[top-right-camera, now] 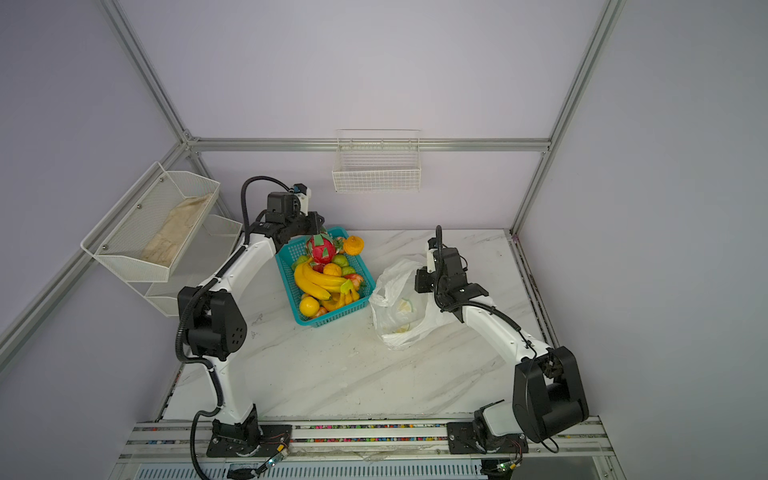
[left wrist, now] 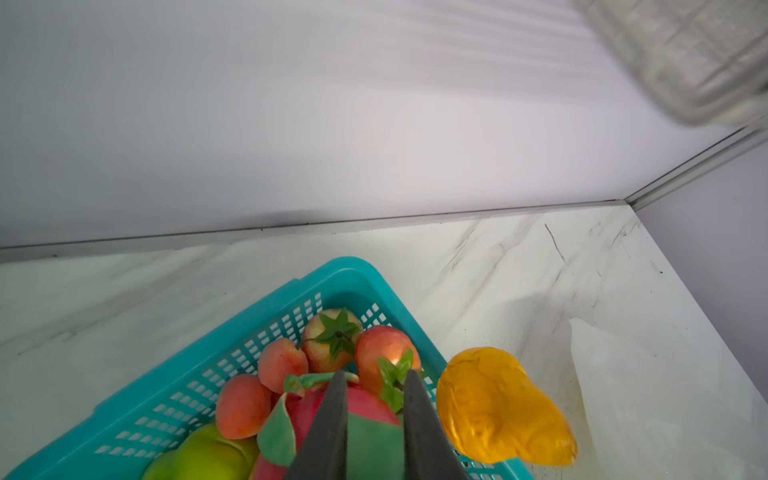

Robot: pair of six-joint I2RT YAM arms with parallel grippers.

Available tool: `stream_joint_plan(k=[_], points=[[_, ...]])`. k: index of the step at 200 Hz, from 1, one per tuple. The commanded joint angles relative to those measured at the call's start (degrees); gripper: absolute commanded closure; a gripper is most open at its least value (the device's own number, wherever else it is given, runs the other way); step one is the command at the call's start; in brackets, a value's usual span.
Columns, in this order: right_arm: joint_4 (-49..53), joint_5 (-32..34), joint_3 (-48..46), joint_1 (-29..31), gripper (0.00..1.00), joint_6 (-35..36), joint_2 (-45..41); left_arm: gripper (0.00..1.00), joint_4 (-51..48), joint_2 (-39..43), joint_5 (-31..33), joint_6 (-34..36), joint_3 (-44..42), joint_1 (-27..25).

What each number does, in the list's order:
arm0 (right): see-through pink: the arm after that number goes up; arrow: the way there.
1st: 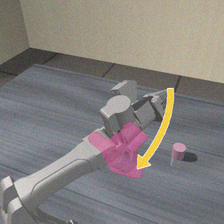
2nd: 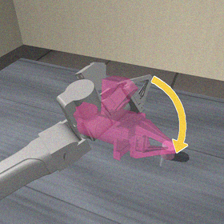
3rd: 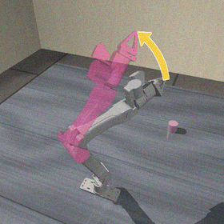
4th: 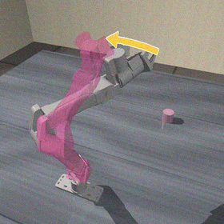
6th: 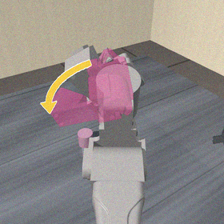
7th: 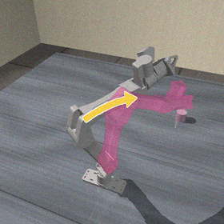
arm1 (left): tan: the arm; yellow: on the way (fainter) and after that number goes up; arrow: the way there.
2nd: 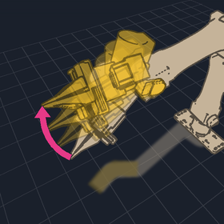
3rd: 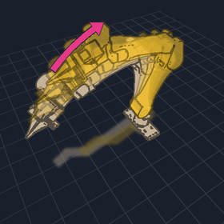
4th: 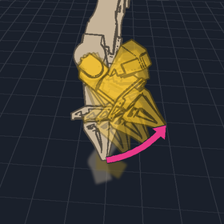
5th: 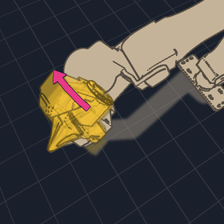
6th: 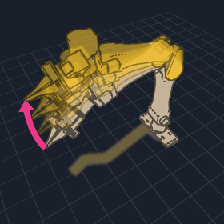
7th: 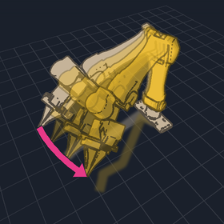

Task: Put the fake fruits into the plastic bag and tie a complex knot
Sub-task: 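Grasp the red dragon fruit in the basket with the left gripper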

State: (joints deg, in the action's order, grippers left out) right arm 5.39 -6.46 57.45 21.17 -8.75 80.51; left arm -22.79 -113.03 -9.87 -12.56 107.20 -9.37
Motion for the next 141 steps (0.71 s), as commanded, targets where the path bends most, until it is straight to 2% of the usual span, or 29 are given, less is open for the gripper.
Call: stream_joint_plan(k=[1,52,67,81,112,141], points=[[-0.2,-0.6,-0.9,0.1,1.0,-0.8,-1.3,1.0,6.7,7.6,2.8,3.4,-1.9,0.4],[0.5,0.6,-0.7,0.1,1.0,-1.3,-1.5,1.0,6.7,16.0,10.6,6.4,-8.5,0.4],[1.7,5.9,-0.2,-0.2,1.0,-1.5,-2.7,1.0,7.3,19.9,9.4,4.7,-12.4,0.3],[2.1,7.8,0.1,-1.8,1.0,-1.6,-4.2,1.0,10.5,24.5,6.3,2.6,-18.3,-0.2],[1.4,5.8,1.4,-4.7,1.0,-2.3,-4.3,1.0,15.8,34.3,3.1,-2.5,-28.4,-3.0],[1.3,1.6,2.6,-4.7,1.0,-3.0,-1.4,1.0,18.2,42.7,2.1,-3.9,-34.1,-10.1]])
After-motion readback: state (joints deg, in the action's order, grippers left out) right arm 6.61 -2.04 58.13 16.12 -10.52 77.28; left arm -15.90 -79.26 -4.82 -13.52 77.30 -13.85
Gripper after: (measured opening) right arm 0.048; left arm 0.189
